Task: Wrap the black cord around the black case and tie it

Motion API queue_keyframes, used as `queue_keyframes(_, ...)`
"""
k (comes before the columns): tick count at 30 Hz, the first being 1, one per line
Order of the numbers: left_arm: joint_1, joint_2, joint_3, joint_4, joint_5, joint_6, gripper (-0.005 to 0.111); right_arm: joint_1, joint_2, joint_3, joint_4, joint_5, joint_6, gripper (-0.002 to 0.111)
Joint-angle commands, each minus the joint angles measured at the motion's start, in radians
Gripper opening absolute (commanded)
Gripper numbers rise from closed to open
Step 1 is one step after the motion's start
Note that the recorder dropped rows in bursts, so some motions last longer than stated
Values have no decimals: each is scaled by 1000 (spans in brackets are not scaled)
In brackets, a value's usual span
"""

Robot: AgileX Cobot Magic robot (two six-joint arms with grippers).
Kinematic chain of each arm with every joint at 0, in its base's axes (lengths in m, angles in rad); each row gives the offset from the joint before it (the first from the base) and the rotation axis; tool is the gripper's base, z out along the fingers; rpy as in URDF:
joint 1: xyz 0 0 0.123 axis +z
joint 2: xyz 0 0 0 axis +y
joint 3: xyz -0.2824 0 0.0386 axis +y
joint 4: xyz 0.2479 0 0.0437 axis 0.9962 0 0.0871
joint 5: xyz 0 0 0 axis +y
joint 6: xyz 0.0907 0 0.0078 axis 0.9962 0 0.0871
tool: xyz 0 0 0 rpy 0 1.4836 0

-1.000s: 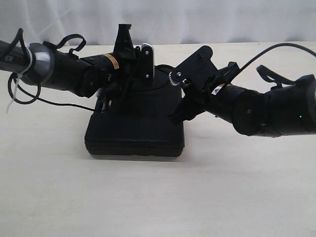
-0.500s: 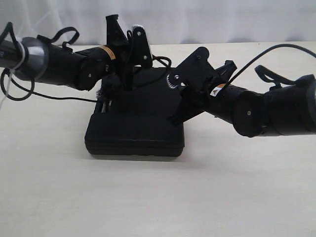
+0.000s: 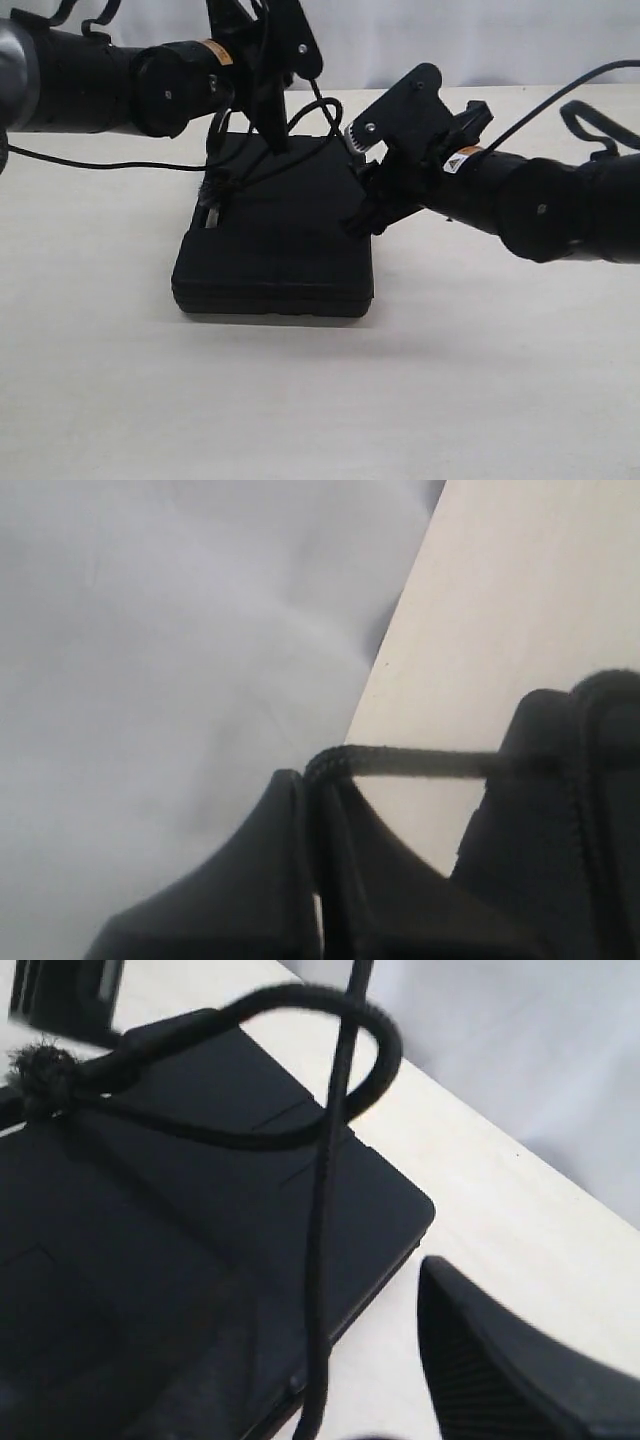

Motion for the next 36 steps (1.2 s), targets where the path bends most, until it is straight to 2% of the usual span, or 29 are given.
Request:
queue_keyframes(1, -44, -17, -5, 0, 8, -13, 0, 0, -35, 3, 0, 15, 48, 47)
queue_keyframes(4, -51, -17, -5, 2, 8, -9, 0, 0, -42, 3, 0, 11, 93, 47)
queue_keyframes(12, -49, -17, -5, 2, 10, -9, 0, 11, -115, 3, -44, -1, 423, 47)
queue_keyframes(15, -49, -17, -5, 2, 15, -9, 0, 11, -117, 3, -44, -65, 497, 47)
queue_keyframes(17, -49, -17, -5, 2, 20, -9, 0, 11, -95, 3, -67, -113, 533, 42)
queue_keyframes(20, -49, -17, -5, 2, 29, -9, 0, 11, -42, 3, -121, -167, 581, 27)
queue_keyframes(24, -49, -17, -5, 2, 30, -9, 0, 9, 34, 1, -196, -209, 586, 5)
queue_keyframes(29, -49, -17, -5, 2, 27, -9, 0, 9, 79, -25, -254, -135, 581, 4)
queue_keyframes(36, -49, -17, -5, 2, 25, -9, 0, 7, 132, -26, -254, -74, 438, 4)
